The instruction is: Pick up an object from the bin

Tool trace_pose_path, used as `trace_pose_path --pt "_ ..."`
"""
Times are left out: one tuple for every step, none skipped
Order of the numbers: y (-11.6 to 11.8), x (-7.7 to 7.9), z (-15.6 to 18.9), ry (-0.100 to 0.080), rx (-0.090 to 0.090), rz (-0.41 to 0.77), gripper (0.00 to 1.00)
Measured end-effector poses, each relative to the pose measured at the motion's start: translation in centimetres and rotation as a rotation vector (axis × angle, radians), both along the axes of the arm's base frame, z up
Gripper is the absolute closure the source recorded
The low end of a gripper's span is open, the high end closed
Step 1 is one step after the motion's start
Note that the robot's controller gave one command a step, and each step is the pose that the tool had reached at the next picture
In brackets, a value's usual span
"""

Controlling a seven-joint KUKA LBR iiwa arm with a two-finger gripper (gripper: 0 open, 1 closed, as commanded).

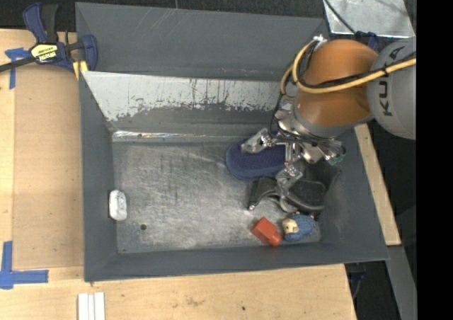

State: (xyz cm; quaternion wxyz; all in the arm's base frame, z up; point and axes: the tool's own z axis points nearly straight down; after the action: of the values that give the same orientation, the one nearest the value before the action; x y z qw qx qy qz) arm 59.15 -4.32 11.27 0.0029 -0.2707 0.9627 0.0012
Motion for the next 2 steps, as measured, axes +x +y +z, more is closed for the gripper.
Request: trace_pose_path --pt "0.8 0.7 -0.2 -0.003 -0.002 -0.293 0.00" --pt "2.2 1.7 -0.7 -0.016 0.012 -0.313 0.00"
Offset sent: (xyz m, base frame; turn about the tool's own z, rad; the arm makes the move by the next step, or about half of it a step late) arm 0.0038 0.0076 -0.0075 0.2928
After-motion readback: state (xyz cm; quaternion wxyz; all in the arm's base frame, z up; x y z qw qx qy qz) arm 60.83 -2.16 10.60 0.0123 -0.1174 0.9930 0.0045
